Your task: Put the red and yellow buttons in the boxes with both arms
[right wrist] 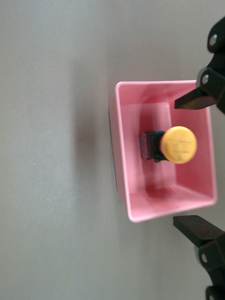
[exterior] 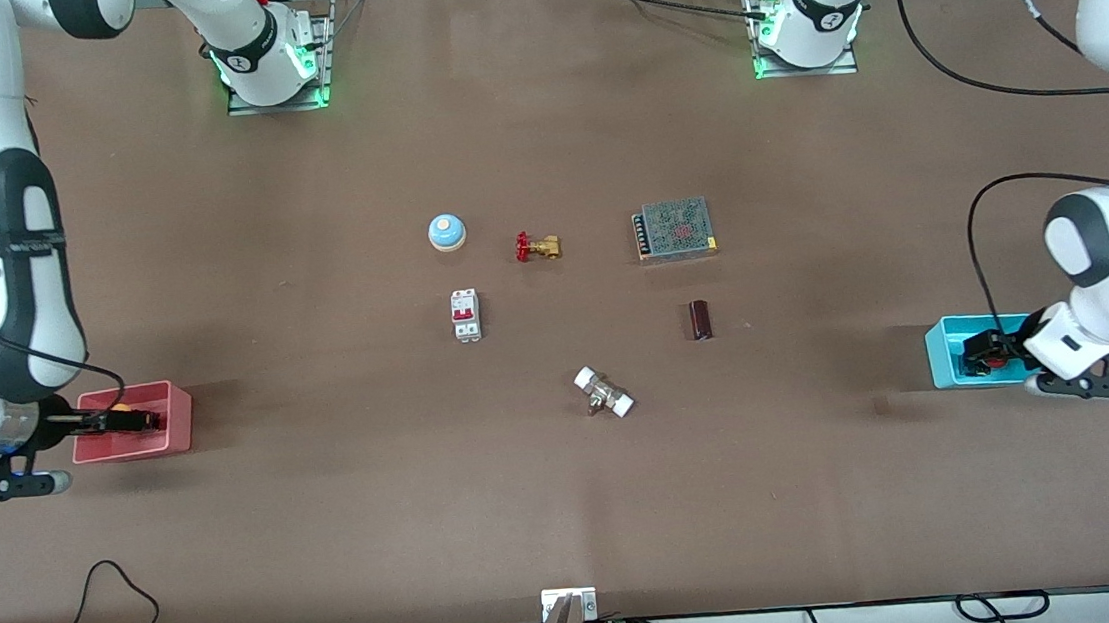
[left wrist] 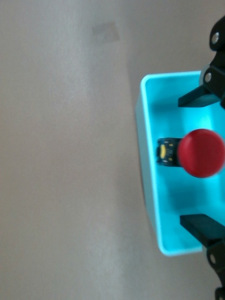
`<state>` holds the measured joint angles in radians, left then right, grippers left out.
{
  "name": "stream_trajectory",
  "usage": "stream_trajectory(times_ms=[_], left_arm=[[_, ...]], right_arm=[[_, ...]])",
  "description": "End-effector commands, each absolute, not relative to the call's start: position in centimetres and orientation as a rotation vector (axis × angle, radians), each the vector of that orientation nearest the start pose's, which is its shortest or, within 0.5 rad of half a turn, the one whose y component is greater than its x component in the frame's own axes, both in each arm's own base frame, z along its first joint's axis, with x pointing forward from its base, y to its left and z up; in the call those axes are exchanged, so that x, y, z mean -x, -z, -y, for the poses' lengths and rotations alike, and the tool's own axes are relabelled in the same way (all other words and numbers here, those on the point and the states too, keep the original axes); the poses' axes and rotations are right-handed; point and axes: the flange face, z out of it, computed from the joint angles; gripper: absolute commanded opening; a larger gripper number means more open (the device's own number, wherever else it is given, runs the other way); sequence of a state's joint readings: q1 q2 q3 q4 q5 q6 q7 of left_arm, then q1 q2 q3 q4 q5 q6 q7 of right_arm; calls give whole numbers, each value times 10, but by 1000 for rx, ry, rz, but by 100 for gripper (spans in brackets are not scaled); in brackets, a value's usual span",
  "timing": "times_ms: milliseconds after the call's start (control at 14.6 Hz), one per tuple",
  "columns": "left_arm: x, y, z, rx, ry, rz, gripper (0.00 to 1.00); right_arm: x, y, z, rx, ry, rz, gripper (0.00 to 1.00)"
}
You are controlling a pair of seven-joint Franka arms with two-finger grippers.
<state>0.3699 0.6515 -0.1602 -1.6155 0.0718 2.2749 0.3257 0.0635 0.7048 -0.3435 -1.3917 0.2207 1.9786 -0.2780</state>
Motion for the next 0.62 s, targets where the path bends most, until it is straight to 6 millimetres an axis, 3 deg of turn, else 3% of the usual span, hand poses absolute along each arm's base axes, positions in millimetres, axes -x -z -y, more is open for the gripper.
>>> stream_trajectory(times_ms=[0, 137, 343, 411, 549], left_arm=[[-687, -315, -168, 3201, -45, -215, 100], [-692, -349, -170, 3235, -89, -191, 100], [-689, -396, -165, 3253, -106, -166, 100], [-686, -412, -160, 3250, -105, -129, 100], [-678, -442, -131, 3258, -151, -91, 100]], right_arm=[[-693, -366, 121, 3070, -114, -15, 100], [-693, -403, 78, 3065, -68, 4, 100], [-683, -437, 12, 3068, -121, -49, 100], [-678, -451, -1, 3080, -122, -12, 100], [-665, -479, -10, 3072, -126, 12, 100]])
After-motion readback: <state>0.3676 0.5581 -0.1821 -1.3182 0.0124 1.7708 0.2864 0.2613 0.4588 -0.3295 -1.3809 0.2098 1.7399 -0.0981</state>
